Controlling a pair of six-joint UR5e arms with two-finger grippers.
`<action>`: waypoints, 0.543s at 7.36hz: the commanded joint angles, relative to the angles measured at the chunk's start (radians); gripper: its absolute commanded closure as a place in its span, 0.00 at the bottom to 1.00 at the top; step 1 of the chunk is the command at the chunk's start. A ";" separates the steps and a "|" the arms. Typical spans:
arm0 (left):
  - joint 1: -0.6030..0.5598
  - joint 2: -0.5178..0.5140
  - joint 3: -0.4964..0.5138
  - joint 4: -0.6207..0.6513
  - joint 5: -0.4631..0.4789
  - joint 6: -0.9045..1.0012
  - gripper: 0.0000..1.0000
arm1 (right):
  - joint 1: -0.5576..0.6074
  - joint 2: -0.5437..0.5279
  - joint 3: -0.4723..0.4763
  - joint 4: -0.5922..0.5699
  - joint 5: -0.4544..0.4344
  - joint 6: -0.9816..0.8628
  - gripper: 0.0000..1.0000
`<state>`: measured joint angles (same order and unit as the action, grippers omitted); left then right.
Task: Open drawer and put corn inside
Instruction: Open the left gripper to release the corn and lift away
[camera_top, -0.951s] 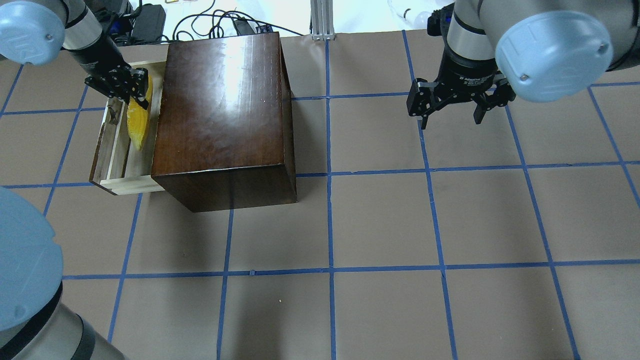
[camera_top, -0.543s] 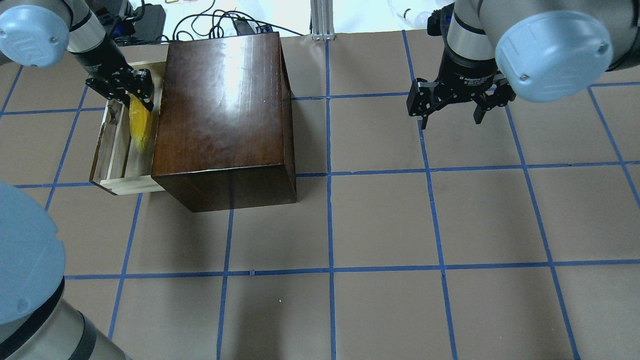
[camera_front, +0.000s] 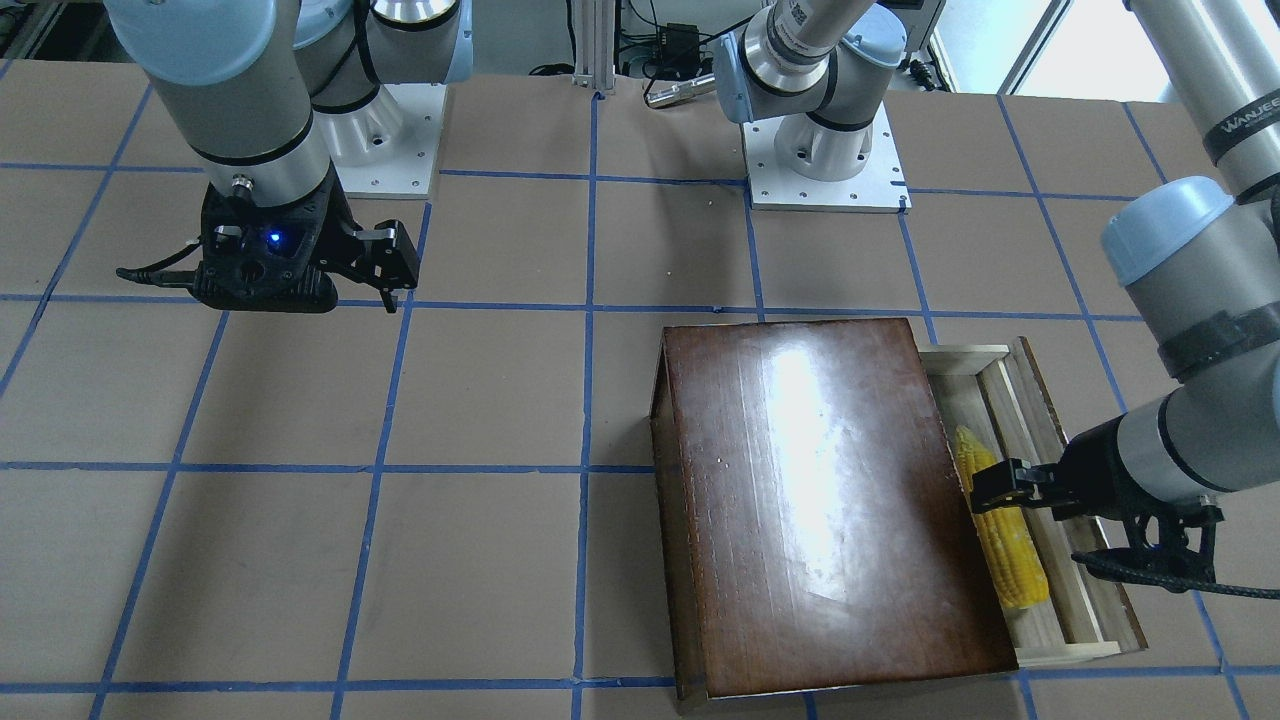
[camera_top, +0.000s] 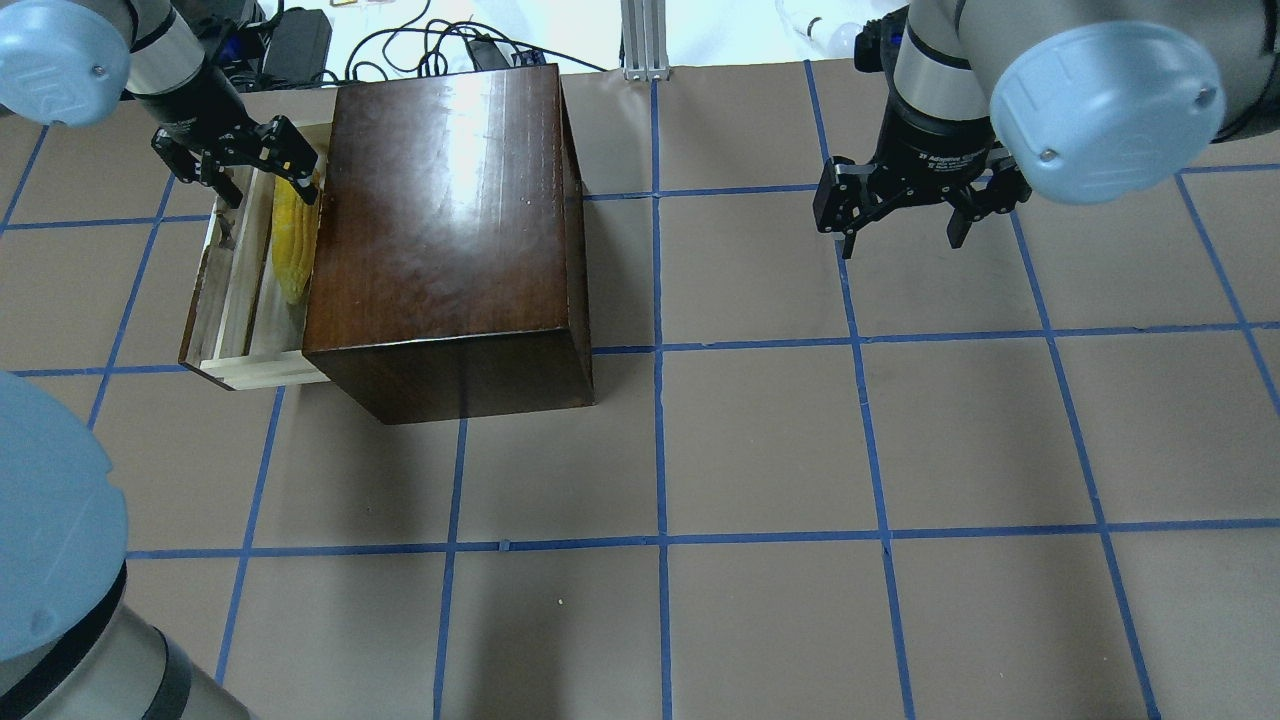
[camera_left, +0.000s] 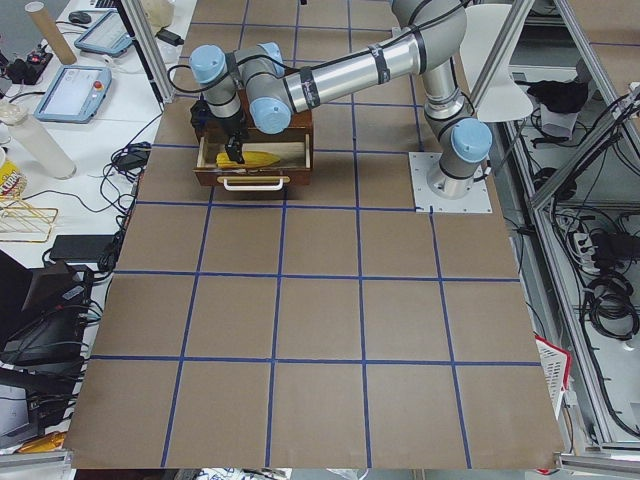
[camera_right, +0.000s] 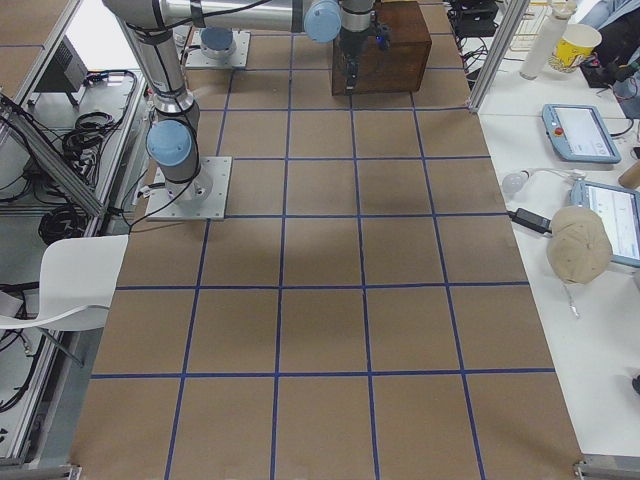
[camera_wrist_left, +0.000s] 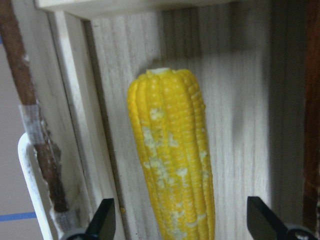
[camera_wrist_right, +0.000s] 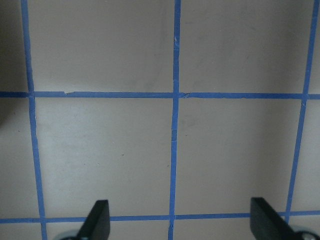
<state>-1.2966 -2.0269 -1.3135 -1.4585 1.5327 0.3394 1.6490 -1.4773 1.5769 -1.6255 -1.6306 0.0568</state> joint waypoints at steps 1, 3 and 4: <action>-0.007 0.031 0.063 -0.053 0.017 -0.003 0.00 | 0.000 -0.001 0.000 0.001 0.000 0.000 0.00; -0.019 0.045 0.163 -0.188 0.020 -0.049 0.00 | 0.000 0.000 0.000 0.001 0.000 0.000 0.00; -0.059 0.050 0.163 -0.197 0.012 -0.066 0.00 | 0.000 -0.001 0.000 -0.001 0.000 0.000 0.00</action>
<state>-1.3209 -1.9847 -1.1740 -1.6185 1.5494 0.3017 1.6490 -1.4781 1.5769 -1.6252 -1.6306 0.0568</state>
